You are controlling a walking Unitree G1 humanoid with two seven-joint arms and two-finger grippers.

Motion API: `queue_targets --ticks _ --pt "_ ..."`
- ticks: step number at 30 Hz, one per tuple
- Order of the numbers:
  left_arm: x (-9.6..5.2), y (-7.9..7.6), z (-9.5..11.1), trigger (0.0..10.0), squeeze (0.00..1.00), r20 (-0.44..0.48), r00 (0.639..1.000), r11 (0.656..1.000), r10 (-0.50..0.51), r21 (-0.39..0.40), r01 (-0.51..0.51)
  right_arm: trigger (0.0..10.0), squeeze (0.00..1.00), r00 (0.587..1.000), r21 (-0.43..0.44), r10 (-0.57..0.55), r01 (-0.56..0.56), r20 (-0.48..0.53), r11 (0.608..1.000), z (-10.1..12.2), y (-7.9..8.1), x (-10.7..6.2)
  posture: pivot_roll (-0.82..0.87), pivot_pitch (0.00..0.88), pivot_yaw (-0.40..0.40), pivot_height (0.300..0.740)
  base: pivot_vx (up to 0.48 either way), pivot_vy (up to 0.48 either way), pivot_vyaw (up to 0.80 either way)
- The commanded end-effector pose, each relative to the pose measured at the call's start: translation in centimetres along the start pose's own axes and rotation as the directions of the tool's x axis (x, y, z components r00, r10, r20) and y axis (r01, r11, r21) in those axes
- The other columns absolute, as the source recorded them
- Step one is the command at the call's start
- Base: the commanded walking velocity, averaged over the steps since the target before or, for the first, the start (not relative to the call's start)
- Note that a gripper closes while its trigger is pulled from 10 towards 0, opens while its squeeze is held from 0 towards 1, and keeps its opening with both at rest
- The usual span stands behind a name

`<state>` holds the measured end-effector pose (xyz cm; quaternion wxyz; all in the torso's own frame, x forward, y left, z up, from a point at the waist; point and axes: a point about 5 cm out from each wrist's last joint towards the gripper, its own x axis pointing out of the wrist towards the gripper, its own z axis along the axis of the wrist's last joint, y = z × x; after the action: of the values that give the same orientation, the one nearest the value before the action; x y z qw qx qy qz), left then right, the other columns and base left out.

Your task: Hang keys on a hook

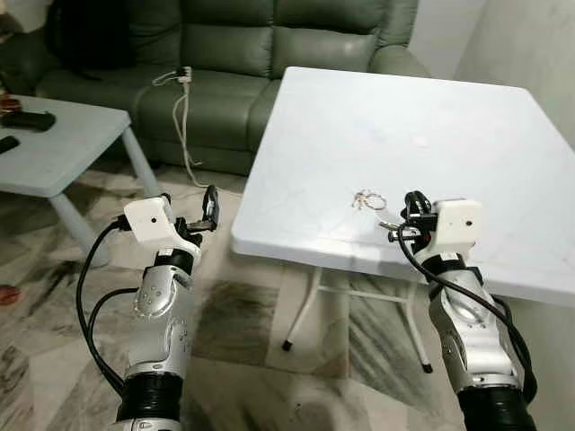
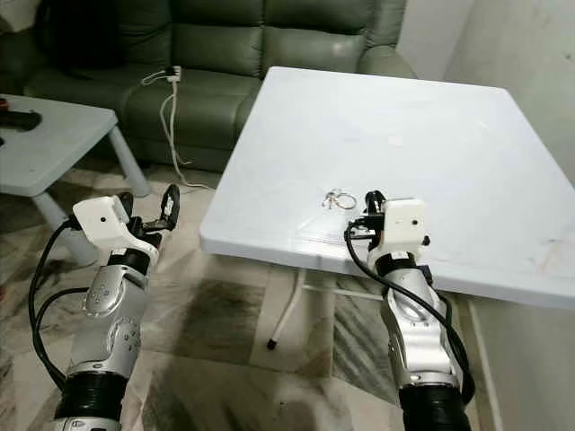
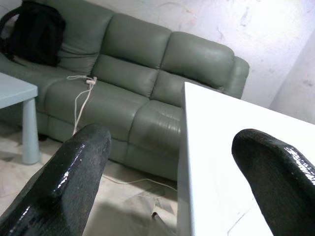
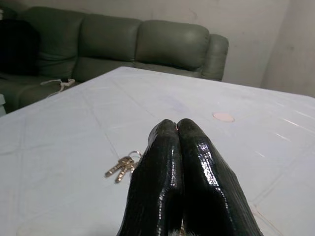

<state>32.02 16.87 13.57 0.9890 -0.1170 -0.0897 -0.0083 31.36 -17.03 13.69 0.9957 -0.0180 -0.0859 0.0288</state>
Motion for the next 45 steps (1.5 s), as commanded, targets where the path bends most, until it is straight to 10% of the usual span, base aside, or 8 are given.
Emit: queue_targets --ticks 1,45 --pt "0.51 -0.02 0.57 10.0 0.0 0.018 1.0 1.0 -0.007 0.015 0.007 10.0 0.0 1.0 0.0 -0.008 0.008 0.001 1.0 0.08 -0.07 0.33 0.01 0.0 -0.038 0.74 0.0 0.0 -0.78" --pt "1.11 -0.07 0.2 10.0 0.0 -0.001 0.998 0.998 0.058 0.011 -0.058 10.0 0.0 0.999 -0.009 0.035 -0.034 0.006 0.999 -0.03 0.59 0.86 0.02 0.0 -0.052 0.74 0.0 -0.06 -0.78"
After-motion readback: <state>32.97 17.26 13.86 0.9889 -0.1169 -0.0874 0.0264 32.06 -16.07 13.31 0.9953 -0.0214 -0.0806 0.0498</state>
